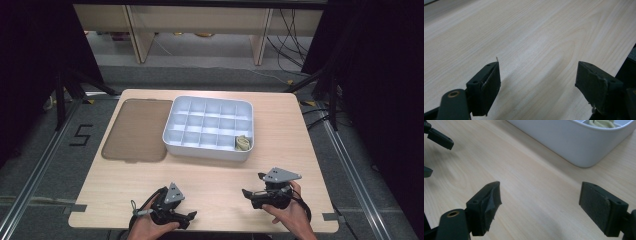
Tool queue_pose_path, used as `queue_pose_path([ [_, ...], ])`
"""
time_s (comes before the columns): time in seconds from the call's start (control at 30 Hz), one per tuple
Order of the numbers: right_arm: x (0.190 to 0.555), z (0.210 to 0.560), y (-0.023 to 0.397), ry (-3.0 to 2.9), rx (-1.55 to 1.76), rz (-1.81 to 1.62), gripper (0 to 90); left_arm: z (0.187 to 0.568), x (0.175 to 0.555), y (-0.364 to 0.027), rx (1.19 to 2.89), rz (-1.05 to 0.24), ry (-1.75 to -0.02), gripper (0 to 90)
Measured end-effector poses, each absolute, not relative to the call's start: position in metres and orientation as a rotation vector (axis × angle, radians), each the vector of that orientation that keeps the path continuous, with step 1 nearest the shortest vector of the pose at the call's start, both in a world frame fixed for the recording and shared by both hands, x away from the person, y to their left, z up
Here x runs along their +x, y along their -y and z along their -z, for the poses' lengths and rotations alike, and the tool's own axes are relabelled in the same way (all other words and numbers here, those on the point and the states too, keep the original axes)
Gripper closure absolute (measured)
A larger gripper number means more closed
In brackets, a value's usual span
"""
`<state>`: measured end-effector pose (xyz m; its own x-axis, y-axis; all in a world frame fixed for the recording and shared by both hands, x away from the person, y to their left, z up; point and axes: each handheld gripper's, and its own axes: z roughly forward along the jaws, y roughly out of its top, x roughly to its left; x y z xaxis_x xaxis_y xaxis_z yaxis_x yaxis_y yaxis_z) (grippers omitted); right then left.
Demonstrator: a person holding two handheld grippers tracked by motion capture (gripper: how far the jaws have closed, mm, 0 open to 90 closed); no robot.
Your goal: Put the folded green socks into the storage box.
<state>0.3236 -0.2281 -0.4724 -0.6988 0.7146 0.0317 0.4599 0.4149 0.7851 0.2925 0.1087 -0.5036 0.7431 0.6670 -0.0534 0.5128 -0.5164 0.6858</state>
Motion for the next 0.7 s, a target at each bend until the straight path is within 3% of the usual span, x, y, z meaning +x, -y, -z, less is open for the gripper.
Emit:
queue_pose_path([
  [0.7,0.297,0.491,0.231,-2.444,1.051,-1.146,16.8,0.504,0.292,-0.108,2.234,-0.275,-0.874,19.8],
])
